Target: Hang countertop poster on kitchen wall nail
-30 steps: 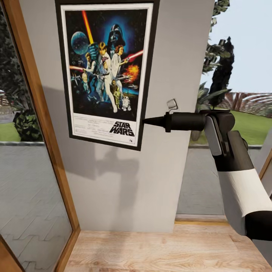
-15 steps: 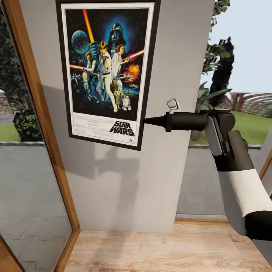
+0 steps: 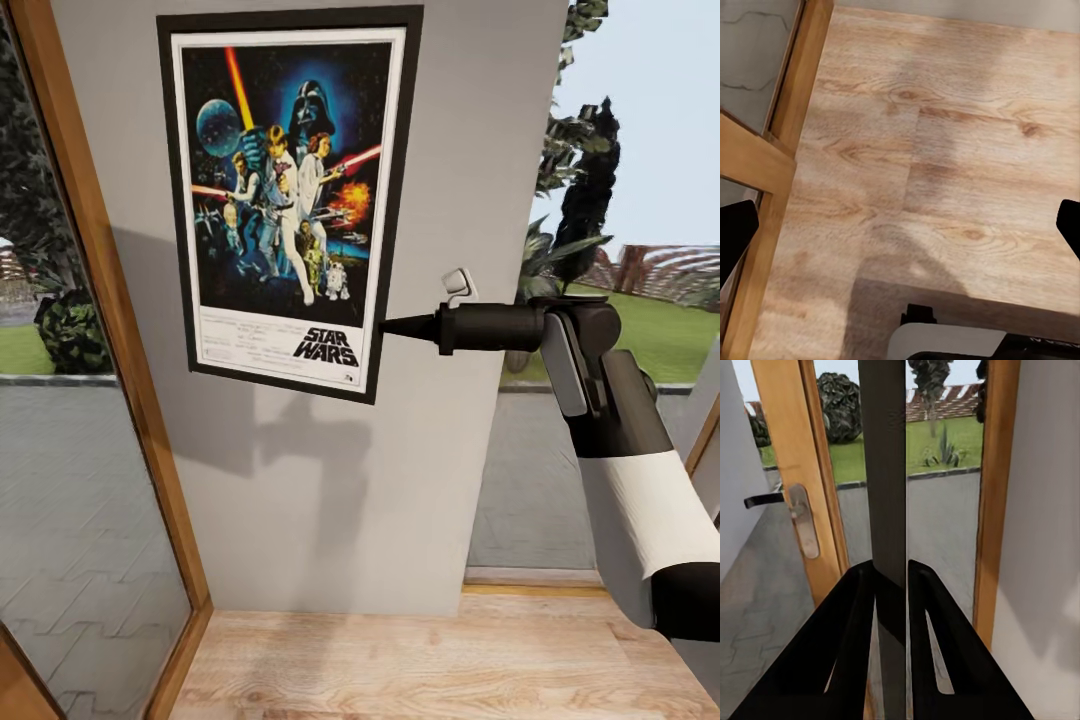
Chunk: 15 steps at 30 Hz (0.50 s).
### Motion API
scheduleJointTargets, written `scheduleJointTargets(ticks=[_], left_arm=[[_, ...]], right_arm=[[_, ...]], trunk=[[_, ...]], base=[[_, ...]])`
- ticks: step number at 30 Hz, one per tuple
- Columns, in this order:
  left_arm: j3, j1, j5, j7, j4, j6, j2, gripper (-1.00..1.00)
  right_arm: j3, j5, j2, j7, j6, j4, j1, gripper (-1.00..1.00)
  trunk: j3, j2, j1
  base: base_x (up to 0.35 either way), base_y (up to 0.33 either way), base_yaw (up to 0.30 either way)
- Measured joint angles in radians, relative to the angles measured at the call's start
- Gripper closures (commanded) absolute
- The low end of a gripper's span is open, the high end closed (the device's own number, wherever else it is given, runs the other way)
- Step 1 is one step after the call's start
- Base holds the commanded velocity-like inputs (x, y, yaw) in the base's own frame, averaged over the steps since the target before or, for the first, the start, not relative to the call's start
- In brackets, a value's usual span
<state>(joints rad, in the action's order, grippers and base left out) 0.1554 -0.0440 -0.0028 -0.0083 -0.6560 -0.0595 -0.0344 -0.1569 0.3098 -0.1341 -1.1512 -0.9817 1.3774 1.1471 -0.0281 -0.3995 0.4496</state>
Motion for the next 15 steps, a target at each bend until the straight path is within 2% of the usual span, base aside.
scheduleJointTargets(ticks=[8,15], left_arm=[[0.0,0.0,0.0,0.0,-0.002,0.0,0.0,-1.0],[0.0,0.0,0.0,0.001,-0.002,0.0,0.0,-1.0]], right_arm=[[0.0,0.0,0.0,0.0,0.0,-0.002,0.0,1.0],[0.0,-0.001,0.0,0.0,0.0,-0.004,0.0,1.0]], trunk=[[0.0,0.0,0.0],[0.0,0.0,0.0]], base=[[0.013,0.0,0.0],[0.192,0.0,0.0]])
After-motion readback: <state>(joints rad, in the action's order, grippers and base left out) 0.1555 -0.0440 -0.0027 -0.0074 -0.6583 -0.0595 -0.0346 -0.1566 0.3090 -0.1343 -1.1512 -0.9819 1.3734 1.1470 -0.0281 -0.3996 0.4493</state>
